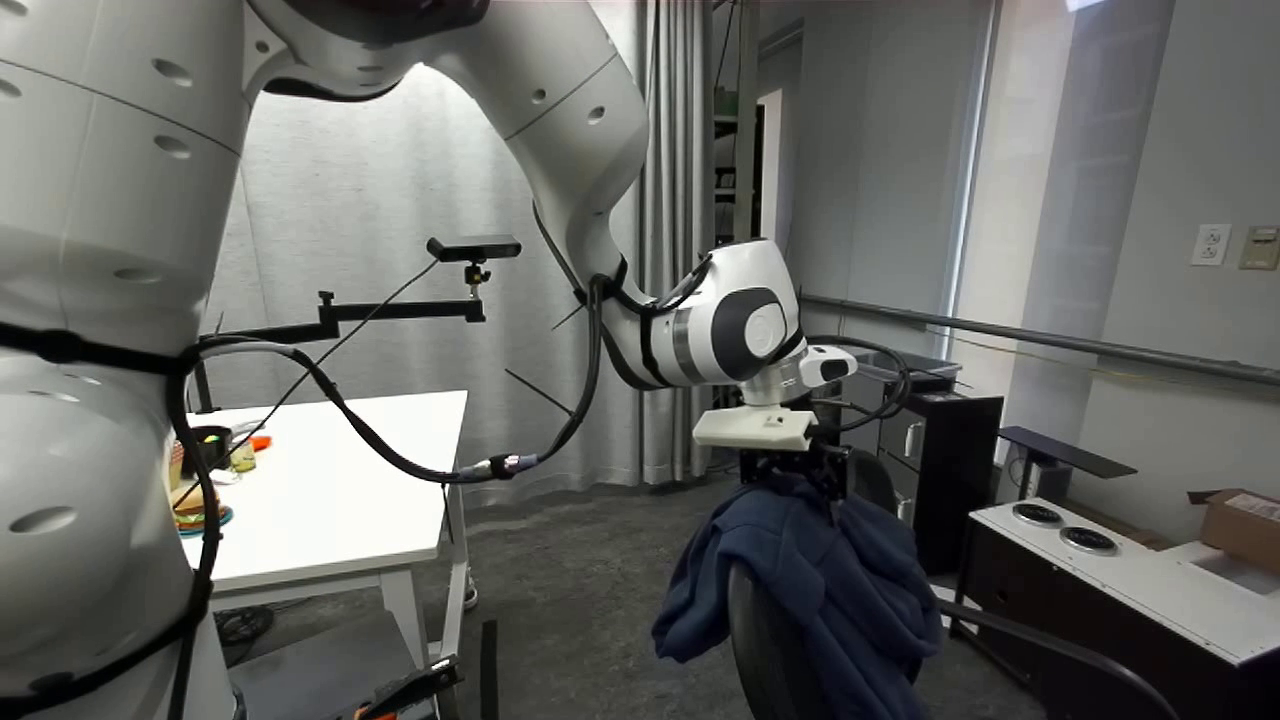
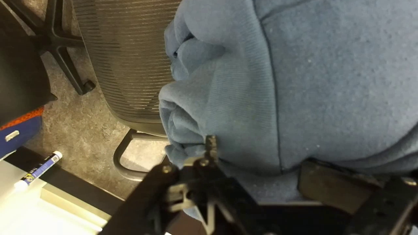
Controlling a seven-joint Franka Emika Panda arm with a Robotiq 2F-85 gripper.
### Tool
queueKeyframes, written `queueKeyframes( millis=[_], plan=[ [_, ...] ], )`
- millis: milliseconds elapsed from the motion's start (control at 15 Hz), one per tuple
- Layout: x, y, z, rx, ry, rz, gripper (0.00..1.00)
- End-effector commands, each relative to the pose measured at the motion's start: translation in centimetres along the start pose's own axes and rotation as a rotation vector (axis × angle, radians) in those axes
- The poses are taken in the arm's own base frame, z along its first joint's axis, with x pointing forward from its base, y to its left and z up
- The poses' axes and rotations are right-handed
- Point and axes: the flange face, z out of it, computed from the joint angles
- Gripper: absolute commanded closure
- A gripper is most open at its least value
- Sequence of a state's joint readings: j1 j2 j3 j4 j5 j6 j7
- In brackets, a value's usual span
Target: Put the hoodie on the seat of the chair
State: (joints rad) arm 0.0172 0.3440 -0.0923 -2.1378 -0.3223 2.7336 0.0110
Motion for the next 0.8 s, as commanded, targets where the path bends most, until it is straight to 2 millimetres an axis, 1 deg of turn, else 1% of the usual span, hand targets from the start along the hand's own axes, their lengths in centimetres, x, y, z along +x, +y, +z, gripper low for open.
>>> queueKeyframes(
  millis=[0,133,267,600,733],
  plan=[
    [0.6,0.4,1.9,-0.018,0.006,0.023,0.71],
    [0.7,0.2,1.7,-0.018,0.009,0.024,0.84],
    [0.9,-0.1,1.6,-0.015,0.014,0.019,0.99],
    [0.9,-0.6,1.2,-0.013,0.022,0.003,1.00],
    [1.0,-0.7,0.3,-0.021,0.052,-0.017,1.00]
  ],
)
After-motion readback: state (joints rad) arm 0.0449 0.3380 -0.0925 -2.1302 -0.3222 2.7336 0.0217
